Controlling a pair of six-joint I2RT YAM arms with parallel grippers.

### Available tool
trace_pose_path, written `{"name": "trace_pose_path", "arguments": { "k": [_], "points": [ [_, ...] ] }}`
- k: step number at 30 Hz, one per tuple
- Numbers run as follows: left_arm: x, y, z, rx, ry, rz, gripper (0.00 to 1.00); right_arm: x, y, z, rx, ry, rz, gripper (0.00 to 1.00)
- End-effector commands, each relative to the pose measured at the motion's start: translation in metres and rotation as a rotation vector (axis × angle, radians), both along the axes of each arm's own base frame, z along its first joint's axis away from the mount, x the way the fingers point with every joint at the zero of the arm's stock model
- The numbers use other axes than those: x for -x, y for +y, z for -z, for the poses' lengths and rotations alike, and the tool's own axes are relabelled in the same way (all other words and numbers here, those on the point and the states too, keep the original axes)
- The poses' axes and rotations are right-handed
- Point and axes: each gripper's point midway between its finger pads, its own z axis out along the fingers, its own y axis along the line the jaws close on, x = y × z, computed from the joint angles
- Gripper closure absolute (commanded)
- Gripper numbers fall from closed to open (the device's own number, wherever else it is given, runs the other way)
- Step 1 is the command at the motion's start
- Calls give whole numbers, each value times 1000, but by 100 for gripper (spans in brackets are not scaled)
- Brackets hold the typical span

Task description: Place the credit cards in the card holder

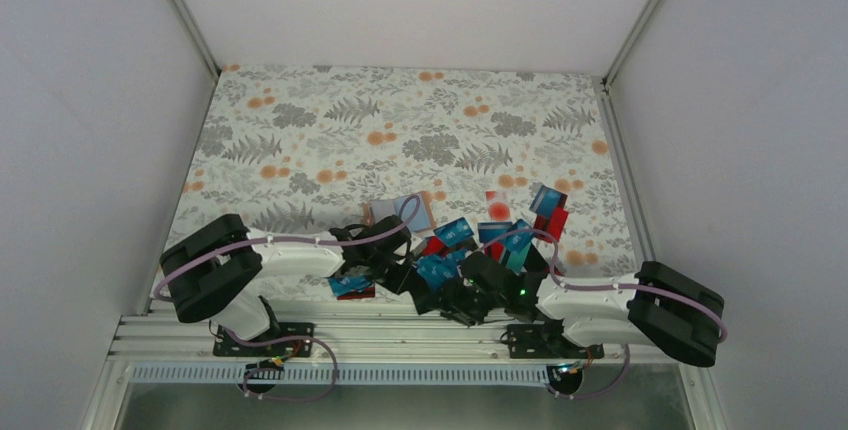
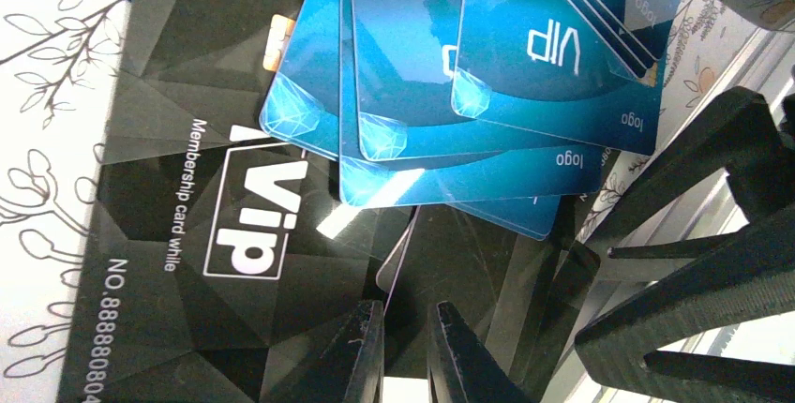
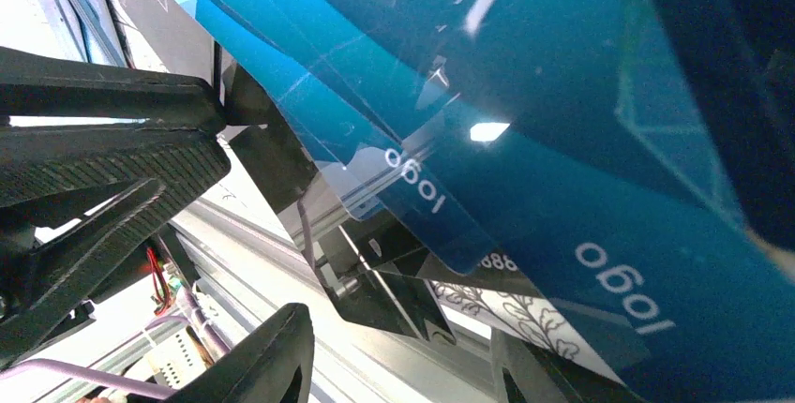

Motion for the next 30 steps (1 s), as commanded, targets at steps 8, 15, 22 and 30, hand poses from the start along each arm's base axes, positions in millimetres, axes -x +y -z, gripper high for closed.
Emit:
{"name": "trace_pose_path", "arguments": {
  "k": [8,15,22,30],
  "points": [
    [10,0,10,14,27,0,87,-9,5,0,-64,-51,18,58],
    [12,2,15,7,35,-5,87,-13,5,-2,-70,-66,23,68],
    [13,2,19,4,43,-4,88,-13,6,-2,-70,-66,18,81],
    [10,1,16,0,37,-16,88,-14,4,-5,-54,-68,21,96]
  ]
}}
